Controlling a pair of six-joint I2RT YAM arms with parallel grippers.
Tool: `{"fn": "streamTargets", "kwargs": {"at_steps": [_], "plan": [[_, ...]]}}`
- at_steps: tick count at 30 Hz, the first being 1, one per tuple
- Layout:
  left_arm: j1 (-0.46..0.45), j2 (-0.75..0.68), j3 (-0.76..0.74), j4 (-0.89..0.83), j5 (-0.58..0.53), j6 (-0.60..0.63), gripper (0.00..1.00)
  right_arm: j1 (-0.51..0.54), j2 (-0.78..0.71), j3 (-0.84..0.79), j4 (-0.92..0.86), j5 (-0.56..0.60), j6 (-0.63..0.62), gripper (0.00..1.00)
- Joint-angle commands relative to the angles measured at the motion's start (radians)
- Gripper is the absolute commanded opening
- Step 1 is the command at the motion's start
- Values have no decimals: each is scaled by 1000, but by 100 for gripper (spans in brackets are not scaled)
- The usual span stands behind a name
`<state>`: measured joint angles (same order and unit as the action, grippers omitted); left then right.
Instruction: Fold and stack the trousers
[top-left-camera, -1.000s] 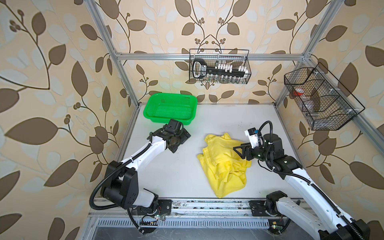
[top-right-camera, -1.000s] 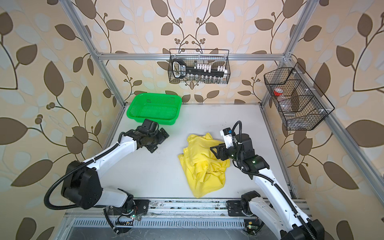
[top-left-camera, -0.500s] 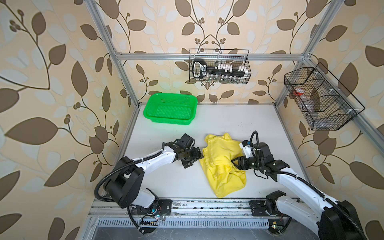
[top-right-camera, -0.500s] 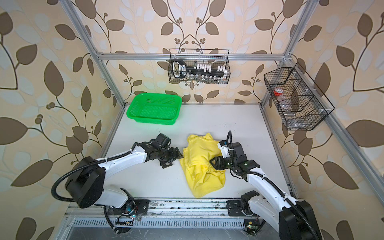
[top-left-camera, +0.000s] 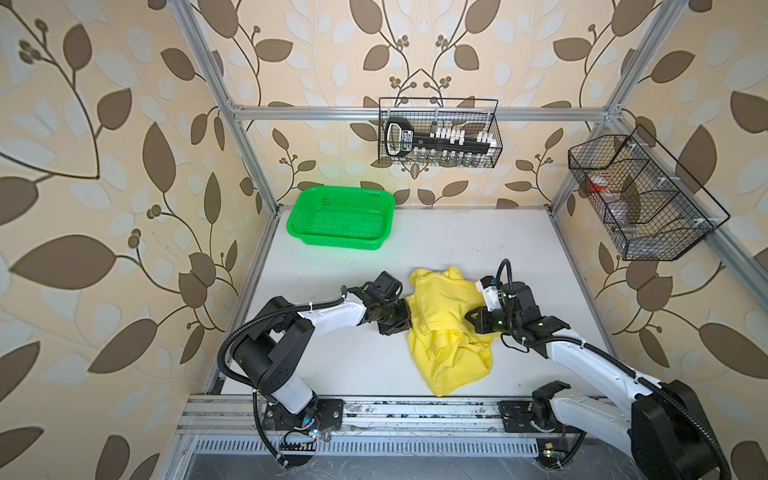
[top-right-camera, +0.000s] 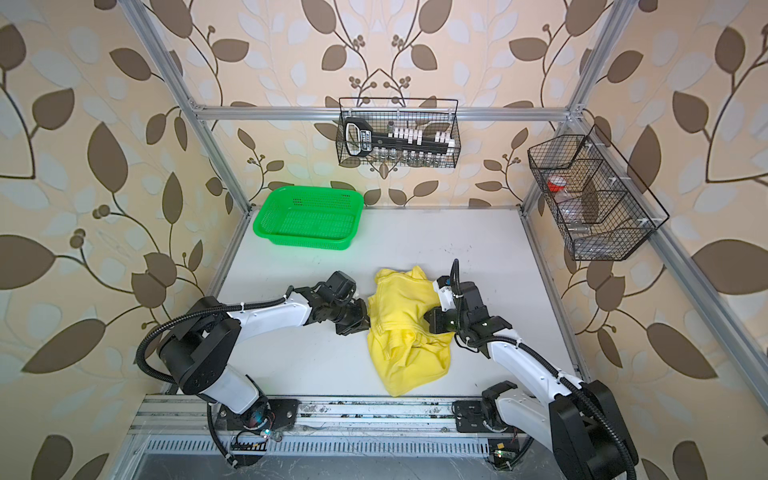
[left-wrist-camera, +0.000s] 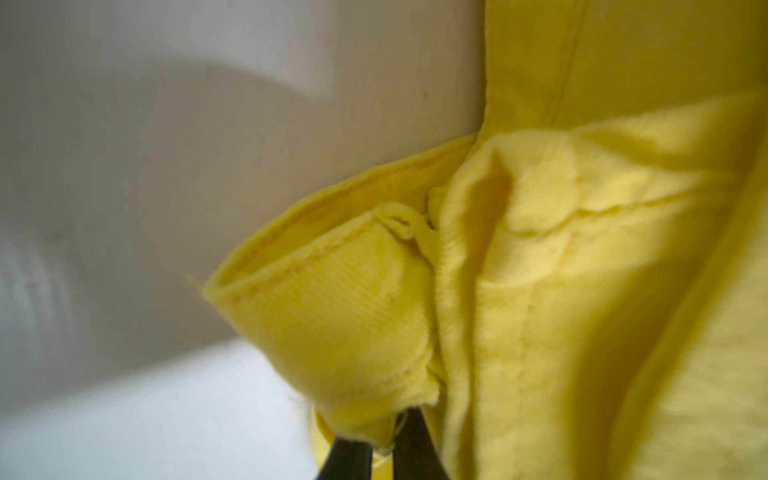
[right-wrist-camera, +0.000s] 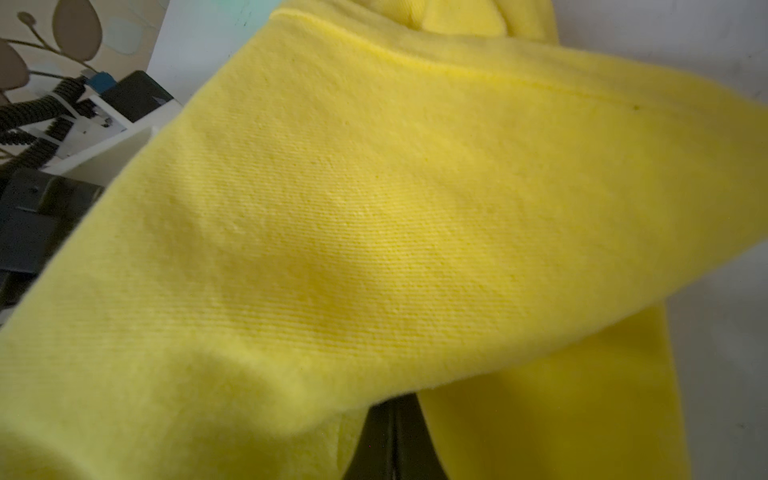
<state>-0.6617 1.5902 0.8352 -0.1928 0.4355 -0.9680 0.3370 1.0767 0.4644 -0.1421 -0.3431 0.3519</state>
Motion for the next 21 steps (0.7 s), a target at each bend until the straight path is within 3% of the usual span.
{"fn": "streamTargets", "kwargs": {"at_steps": [1, 9, 12, 15, 21], "plan": [[0, -39, 90, -24, -23, 44, 0, -25, -17, 9, 15, 6, 4, 0], [1, -131, 377, -464, -229, 257, 0, -98, -130, 132, -147, 87, -94, 0], [2, -174, 463, -548, -274, 290, 0, -113, -158, 190, -205, 111, -146, 0], [2, -196, 541, -594, -278, 300, 0, -99, -176, 237, -248, 50, -192, 1], [2, -198, 617, -643, -302, 331, 0, 72, -266, 276, -310, -2, -257, 53]]}}
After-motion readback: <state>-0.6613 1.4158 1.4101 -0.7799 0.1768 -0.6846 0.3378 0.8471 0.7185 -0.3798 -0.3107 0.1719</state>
